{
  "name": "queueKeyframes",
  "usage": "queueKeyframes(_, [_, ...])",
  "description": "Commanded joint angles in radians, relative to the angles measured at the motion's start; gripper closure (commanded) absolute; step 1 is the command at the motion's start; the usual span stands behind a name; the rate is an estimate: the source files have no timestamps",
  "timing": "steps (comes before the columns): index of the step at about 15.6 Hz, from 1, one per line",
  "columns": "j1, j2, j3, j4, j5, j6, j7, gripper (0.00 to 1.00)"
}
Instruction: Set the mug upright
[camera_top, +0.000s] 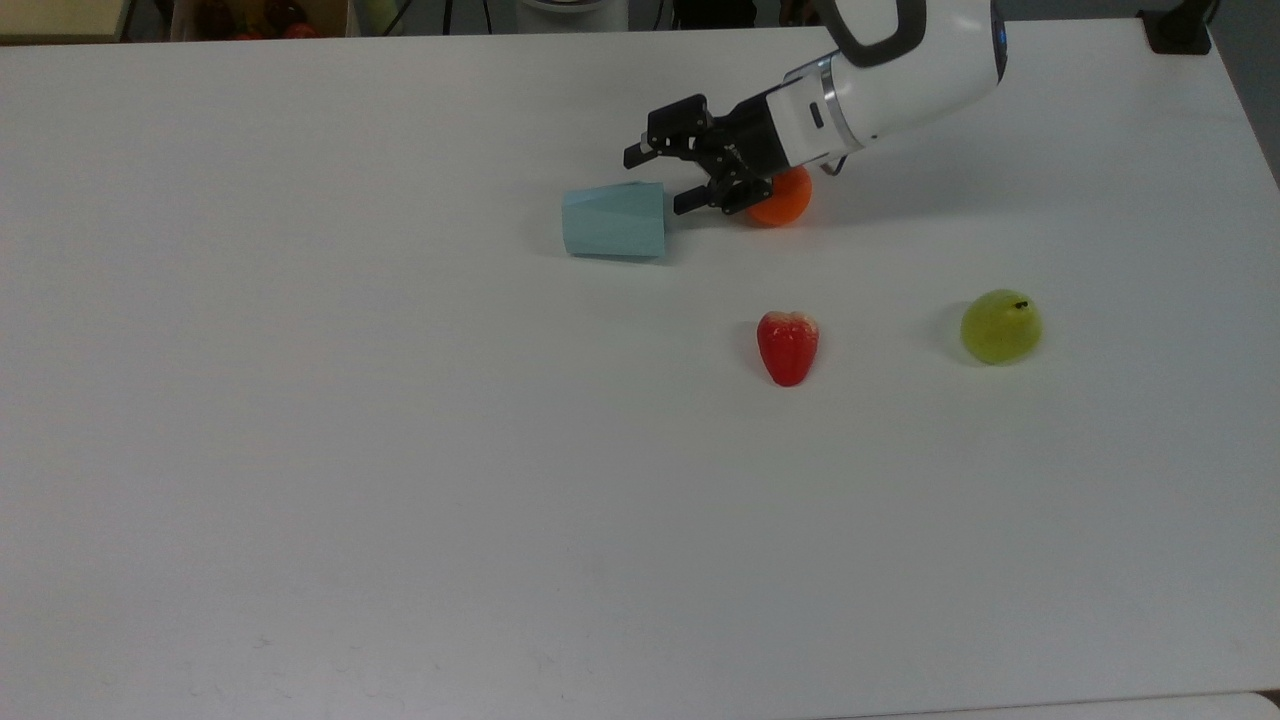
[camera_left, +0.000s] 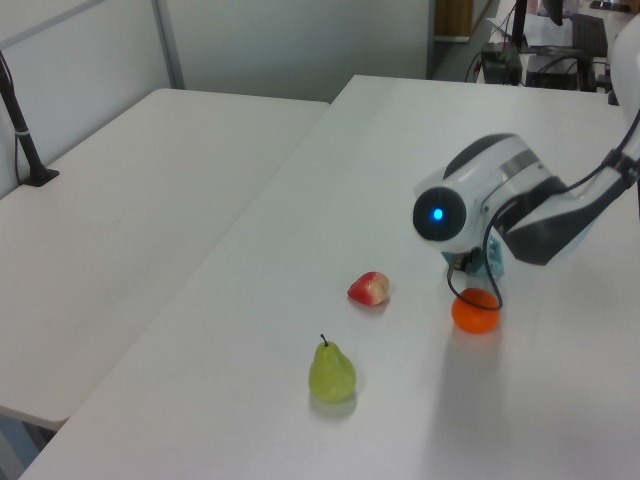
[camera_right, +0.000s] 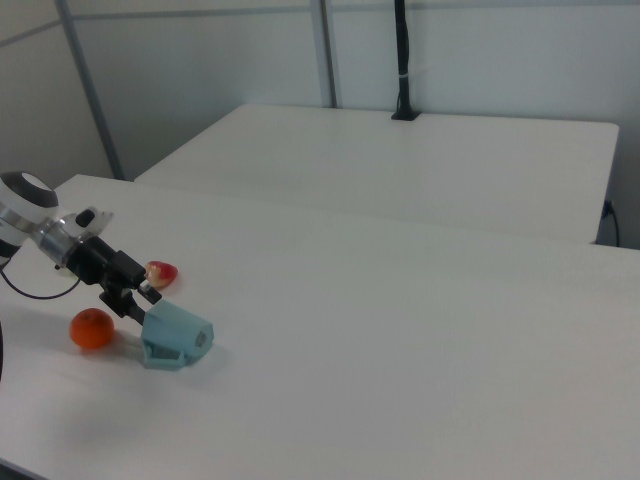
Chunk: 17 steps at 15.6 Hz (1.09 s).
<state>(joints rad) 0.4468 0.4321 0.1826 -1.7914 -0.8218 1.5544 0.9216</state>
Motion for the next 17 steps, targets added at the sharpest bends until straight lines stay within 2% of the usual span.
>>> queueKeyframes(1, [-0.008, 0.036, -0.011, 0.009, -0.036, -0.02, 0.031, 0.11])
queueKeyframes(4, [-0.026, 0.048, -0.011, 0.004, -0.04, -0.022, 0.03, 0.22])
queueKeyframes(6, [-0.031, 0.053, -0.012, 0.004, -0.04, -0.022, 0.03, 0.39])
queueKeyframes(7, [-0.037, 0.053, -0.011, 0.003, -0.04, -0.023, 0.028, 0.51])
queueKeyframes(9, [-0.039, 0.053, -0.011, -0.003, -0.04, -0.025, 0.025, 0.63])
queueKeyframes(13, [-0.042, 0.042, -0.011, 0.0, -0.04, -0.062, 0.02, 0.95])
queueKeyframes(14, [-0.042, 0.034, -0.011, 0.001, -0.039, -0.068, 0.013, 1.0])
queueKeyframes(17, [-0.057, -0.01, -0.011, 0.009, -0.03, -0.083, -0.052, 1.0])
